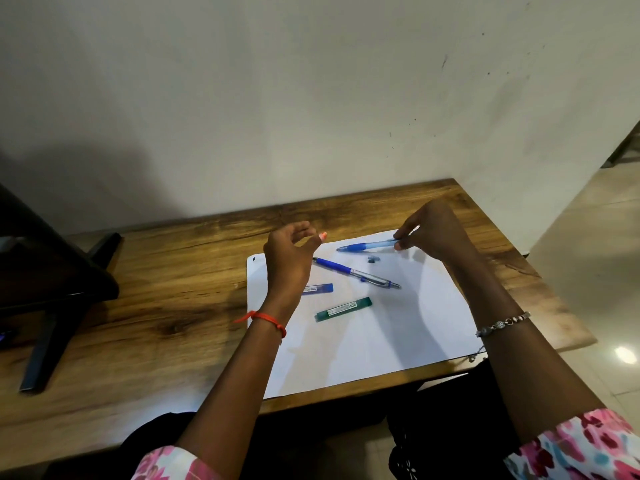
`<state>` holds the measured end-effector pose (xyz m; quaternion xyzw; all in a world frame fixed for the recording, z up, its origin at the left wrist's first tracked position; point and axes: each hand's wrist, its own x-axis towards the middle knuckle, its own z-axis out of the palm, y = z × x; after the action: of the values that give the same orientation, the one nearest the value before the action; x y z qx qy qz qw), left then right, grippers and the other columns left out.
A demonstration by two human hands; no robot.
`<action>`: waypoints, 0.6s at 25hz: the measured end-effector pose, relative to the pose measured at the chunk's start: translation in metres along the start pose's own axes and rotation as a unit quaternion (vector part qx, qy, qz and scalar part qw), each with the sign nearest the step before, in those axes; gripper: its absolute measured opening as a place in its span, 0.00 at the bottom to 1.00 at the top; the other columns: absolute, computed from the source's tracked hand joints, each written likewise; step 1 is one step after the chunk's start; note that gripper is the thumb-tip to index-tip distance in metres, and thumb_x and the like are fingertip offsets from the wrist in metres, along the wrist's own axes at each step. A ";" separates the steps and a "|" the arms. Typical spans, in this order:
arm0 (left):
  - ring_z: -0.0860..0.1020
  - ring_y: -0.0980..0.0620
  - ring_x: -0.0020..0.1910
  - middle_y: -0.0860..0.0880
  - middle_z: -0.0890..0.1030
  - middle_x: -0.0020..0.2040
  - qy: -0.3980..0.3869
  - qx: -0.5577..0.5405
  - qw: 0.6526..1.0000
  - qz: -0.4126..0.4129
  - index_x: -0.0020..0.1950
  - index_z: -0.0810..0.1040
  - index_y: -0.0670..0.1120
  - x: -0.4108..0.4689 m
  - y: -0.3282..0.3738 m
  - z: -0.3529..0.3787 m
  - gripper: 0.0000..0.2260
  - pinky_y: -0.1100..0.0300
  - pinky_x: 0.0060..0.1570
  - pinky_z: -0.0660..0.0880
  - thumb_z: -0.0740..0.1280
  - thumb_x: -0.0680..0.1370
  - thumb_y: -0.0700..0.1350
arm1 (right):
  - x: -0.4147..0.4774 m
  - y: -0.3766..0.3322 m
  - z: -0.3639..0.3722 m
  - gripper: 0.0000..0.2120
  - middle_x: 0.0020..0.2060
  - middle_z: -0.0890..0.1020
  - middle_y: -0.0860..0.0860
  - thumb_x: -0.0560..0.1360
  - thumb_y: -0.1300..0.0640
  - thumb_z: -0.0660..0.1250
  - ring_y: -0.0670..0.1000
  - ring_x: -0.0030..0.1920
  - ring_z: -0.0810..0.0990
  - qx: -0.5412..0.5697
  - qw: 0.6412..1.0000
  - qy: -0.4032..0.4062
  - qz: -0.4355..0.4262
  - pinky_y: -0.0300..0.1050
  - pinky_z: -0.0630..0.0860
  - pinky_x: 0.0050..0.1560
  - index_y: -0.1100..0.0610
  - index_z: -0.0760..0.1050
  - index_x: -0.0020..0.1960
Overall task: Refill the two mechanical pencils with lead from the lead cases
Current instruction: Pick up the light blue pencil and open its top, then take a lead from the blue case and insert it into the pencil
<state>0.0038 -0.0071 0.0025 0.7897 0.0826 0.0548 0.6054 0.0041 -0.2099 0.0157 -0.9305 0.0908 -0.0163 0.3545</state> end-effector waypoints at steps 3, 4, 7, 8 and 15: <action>0.78 0.47 0.56 0.42 0.81 0.56 -0.002 0.002 1.000 0.000 0.58 0.77 0.39 -0.001 -0.001 0.000 0.16 0.61 0.54 0.73 0.71 0.72 0.41 | 0.004 0.004 0.010 0.12 0.41 0.84 0.61 0.60 0.69 0.76 0.52 0.38 0.78 -0.028 0.999 -0.006 0.036 0.39 0.72 0.36 0.66 0.83 0.44; 0.79 0.47 0.56 0.42 0.81 0.55 -0.003 0.003 1.000 0.000 0.58 0.77 0.39 -0.001 -0.001 0.000 0.15 0.61 0.54 0.73 0.71 0.72 0.41 | 0.005 0.005 0.012 0.12 0.41 0.84 0.61 0.60 0.70 0.76 0.54 0.40 0.79 -0.035 0.998 -0.005 0.043 0.42 0.73 0.40 0.65 0.83 0.43; 0.79 0.49 0.53 0.43 0.82 0.54 -0.007 0.004 1.000 -0.001 0.57 0.77 0.39 -0.001 -0.001 -0.001 0.15 0.62 0.52 0.73 0.71 0.72 0.40 | 0.006 0.004 0.015 0.12 0.43 0.84 0.61 0.60 0.70 0.76 0.58 0.45 0.81 -0.046 0.998 -0.004 0.051 0.45 0.75 0.44 0.65 0.83 0.43; 0.79 0.50 0.51 0.43 0.82 0.53 -0.009 0.003 1.000 -0.001 0.57 0.77 0.39 -0.001 -0.001 -0.001 0.15 0.62 0.52 0.73 0.71 0.72 0.40 | 0.006 0.004 0.015 0.12 0.43 0.84 0.62 0.60 0.70 0.76 0.58 0.44 0.81 -0.046 0.998 -0.006 0.052 0.45 0.75 0.44 0.65 0.83 0.43; 0.79 0.51 0.45 0.41 0.83 0.49 -0.014 0.018 1.000 0.017 0.52 0.79 0.39 0.000 0.000 -0.003 0.11 0.60 0.51 0.74 0.71 0.71 0.37 | 0.001 0.000 0.009 0.12 0.41 0.83 0.63 0.61 0.69 0.76 0.52 0.37 0.76 -0.017 0.999 -0.009 0.039 0.37 0.67 0.29 0.66 0.83 0.45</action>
<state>0.0032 -0.0039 0.0036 0.8027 0.0621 0.0524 0.5908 0.0060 -0.2036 0.0087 -0.9321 0.1242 0.0078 0.3402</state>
